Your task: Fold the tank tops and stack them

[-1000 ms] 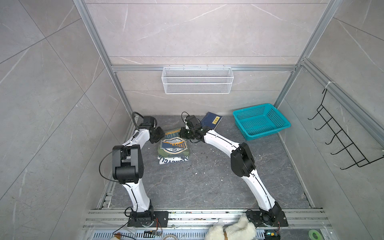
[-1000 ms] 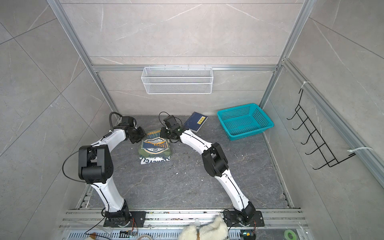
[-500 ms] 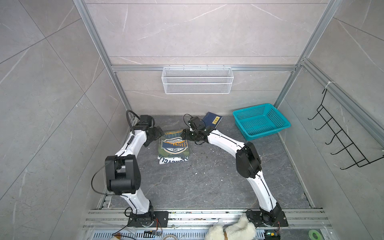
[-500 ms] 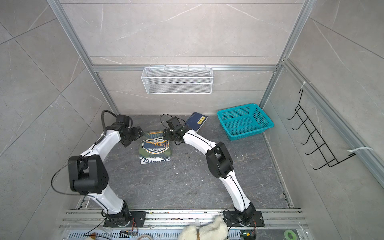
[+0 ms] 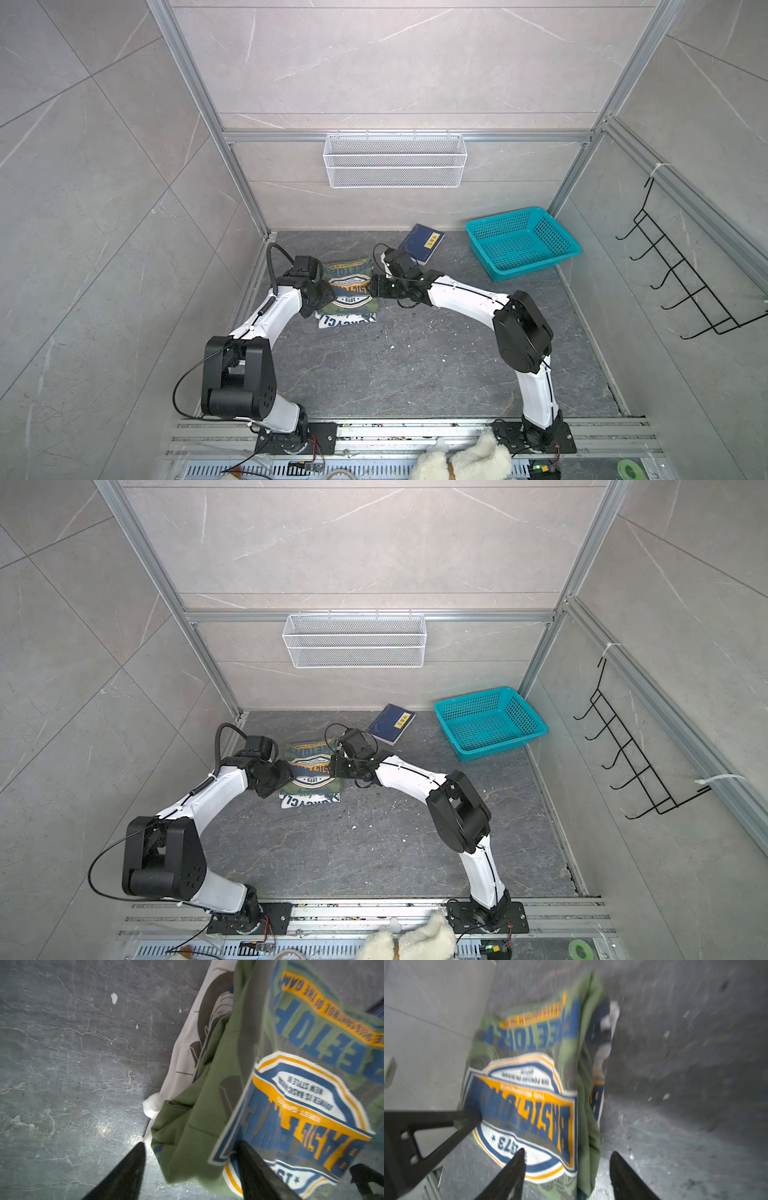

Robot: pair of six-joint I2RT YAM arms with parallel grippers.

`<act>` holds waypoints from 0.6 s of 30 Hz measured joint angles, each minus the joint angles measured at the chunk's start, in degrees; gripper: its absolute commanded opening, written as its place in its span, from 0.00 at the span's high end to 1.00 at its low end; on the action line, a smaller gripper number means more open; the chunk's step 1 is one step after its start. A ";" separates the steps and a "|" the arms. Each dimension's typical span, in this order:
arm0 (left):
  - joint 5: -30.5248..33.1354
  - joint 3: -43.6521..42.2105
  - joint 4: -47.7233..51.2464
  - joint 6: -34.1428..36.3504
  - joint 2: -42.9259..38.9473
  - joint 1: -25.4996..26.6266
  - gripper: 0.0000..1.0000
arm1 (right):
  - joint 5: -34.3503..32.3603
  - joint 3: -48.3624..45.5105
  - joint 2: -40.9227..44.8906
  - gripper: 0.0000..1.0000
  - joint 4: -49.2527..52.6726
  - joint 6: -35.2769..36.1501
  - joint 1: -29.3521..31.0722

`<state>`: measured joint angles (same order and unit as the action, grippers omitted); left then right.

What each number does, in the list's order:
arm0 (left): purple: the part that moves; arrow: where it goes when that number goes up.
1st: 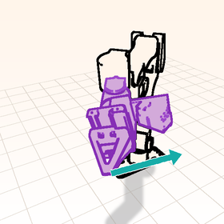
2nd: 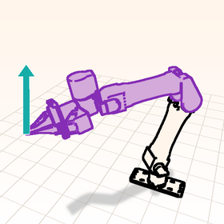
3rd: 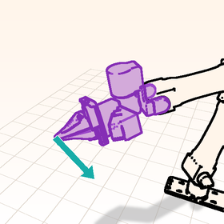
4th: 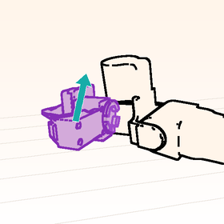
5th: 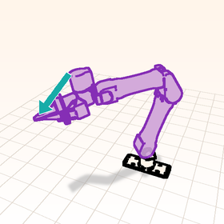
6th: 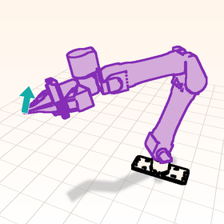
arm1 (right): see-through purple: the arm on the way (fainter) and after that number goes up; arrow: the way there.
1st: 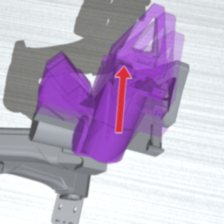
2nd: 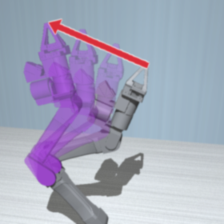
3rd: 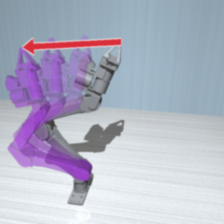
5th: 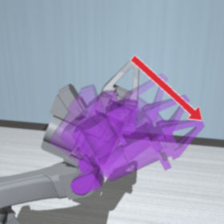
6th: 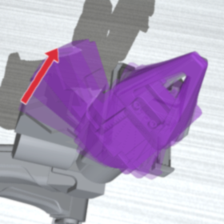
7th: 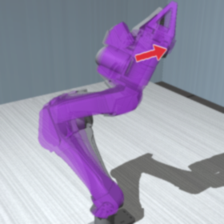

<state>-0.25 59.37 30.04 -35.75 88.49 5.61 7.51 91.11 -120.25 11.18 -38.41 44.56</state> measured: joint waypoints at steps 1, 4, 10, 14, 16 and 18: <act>-0.02 -0.50 -0.61 -0.11 0.39 -0.24 0.43 | 0.26 -0.57 -0.55 0.44 -0.70 -0.61 0.15; 0.09 -2.47 -2.34 -0.33 0.26 -1.60 0.46 | 0.66 -2.08 -1.79 0.50 -1.88 -1.84 0.15; -0.31 -3.65 -3.76 -0.20 0.39 -6.43 0.34 | 3.72 -1.31 -6.05 0.51 -6.36 -5.18 0.61; 0.15 -2.45 -3.39 -0.04 0.70 -7.63 0.18 | 4.52 -0.83 -9.03 0.46 -9.38 -8.24 2.12; 0.92 -2.23 -3.08 -0.17 -0.20 -7.43 0.15 | 4.55 -0.83 -9.31 0.46 -10.25 -9.57 2.75; 2.58 -2.23 -1.70 -0.44 -2.29 -6.62 0.15 | 4.81 0.02 -9.49 0.45 -10.38 -10.08 3.06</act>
<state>2.33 57.14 28.34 -36.18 86.19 -1.02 12.32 91.13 -129.73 0.80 -48.49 47.62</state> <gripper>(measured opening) 0.846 0.539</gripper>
